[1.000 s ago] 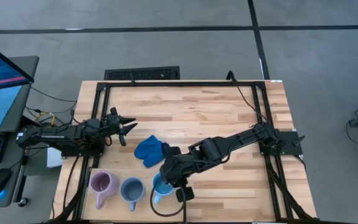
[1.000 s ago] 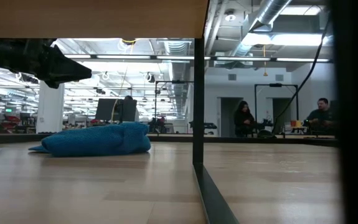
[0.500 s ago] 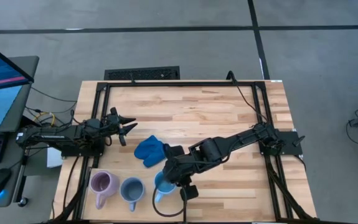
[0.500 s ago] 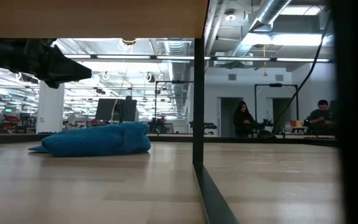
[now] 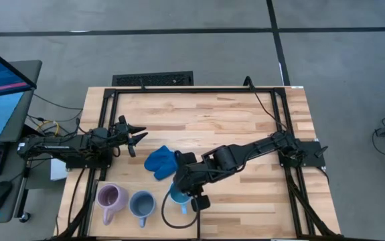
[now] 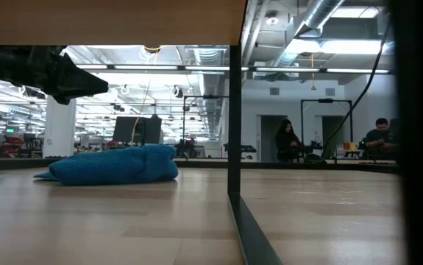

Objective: Stack small to large cups/mugs on shelf
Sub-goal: Put the light blue cup on the shelf

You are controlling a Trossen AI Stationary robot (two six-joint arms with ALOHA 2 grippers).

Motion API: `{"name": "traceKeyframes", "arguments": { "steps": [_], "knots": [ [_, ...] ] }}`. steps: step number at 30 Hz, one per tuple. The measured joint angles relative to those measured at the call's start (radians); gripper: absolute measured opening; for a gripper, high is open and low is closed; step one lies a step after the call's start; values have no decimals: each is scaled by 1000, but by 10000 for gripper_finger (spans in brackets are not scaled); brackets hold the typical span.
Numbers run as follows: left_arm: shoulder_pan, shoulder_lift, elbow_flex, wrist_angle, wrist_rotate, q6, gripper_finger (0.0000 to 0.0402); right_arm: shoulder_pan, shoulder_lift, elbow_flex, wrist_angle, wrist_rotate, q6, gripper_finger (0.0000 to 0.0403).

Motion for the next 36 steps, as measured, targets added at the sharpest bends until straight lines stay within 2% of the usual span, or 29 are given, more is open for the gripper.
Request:
{"name": "traceKeyframes", "arguments": {
  "steps": [36],
  "knots": [
    [0,0,0,-3,24,-3,108,76,0,0,57,-24,106,107]
  ]
}}
